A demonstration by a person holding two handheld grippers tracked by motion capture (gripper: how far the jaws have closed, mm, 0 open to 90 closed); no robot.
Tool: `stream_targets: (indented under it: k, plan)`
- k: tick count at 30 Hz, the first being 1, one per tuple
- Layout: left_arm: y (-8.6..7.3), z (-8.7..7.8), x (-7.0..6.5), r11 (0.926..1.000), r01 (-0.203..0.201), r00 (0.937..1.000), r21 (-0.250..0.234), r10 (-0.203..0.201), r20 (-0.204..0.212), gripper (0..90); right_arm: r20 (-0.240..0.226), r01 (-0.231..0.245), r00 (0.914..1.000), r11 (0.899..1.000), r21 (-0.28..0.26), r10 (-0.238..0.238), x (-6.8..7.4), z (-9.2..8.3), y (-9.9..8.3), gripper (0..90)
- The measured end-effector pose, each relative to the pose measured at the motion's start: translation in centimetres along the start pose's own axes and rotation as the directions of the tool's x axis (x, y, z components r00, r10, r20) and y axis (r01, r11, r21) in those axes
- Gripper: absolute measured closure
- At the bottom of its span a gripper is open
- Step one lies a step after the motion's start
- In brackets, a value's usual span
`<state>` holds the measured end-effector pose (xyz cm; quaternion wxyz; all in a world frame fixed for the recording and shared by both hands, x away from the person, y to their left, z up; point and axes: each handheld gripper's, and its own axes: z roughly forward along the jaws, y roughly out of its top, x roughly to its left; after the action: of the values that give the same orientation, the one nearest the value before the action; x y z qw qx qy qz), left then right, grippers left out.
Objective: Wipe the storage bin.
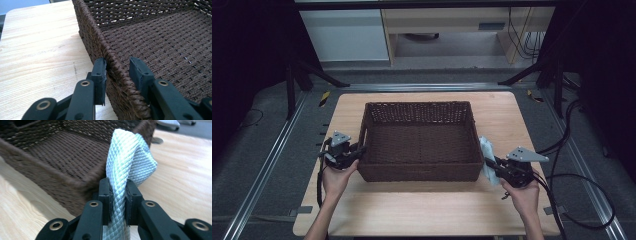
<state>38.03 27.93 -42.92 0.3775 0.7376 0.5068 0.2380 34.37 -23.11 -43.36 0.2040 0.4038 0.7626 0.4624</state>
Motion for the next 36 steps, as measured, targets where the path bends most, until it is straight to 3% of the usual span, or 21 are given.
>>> stream_targets:
  k: [5,12,14,18,19,21,24,27,32,36]
  plan:
    - [0.0,0.0,0.0,1.0000,0.000,1.0000,-0.002,0.000,0.004,65.8,0.004,0.012,0.9999,0.998,0.068,-0.012,0.3,0.8,-0.6,79.2]
    - [0.0,0.0,0.0,1.0000,-0.001,1.0000,-0.002,0.001,0.000,65.8,0.012,0.005,0.9999,0.979,0.202,-0.007,0.1,2.1,-2.3,79.2]
    - [0.0,0.0,0.0,1.0000,-0.001,1.0000,-0.001,0.001,0.000,65.8,0.015,-0.001,0.9999,0.972,0.233,-0.002,0.1,2.5,-2.8,79.2]
    - [0.0,0.0,0.1,1.0000,-0.001,1.0000,-0.004,0.001,0.003,65.8,0.026,-0.018,0.9996,0.946,0.323,0.010,0.0,3.8,-4.0,79.1]
    - [0.0,0.0,0.1,1.0000,-0.002,1.0000,-0.004,0.002,0.003,65.7,0.025,-0.018,0.9996,0.944,0.328,0.010,0.1,3.9,-4.2,79.1]
    - [0.0,0.0,0.1,1.0000,-0.003,1.0000,-0.006,0.003,0.006,65.7,0.020,-0.022,0.9997,0.953,0.302,0.017,0.1,3.5,-3.9,79.1]
    - [0.0,0.0,0.1,1.0000,0.004,0.9999,-0.004,-0.004,0.011,65.7,0.014,-0.036,0.9993,0.980,0.196,0.033,0.3,2.1,-3.0,79.1]
    - [0.0,0.0,0.2,1.0000,0.002,0.9999,-0.002,-0.002,0.015,65.7,0.009,-0.033,0.9994,0.994,0.103,0.033,0.7,0.4,-2.2,79.2]
    - [-0.1,0.0,0.2,0.9999,0.010,0.9997,-0.005,-0.010,0.020,65.6,0.002,-0.031,0.9995,0.999,0.016,0.031,1.6,-1.0,-1.3,79.2]
    - [-0.1,0.0,0.2,1.0000,0.006,0.9998,-0.003,-0.006,0.019,65.6,0.012,-0.025,0.9996,0.999,0.047,0.024,1.9,-0.8,-1.4,79.2]
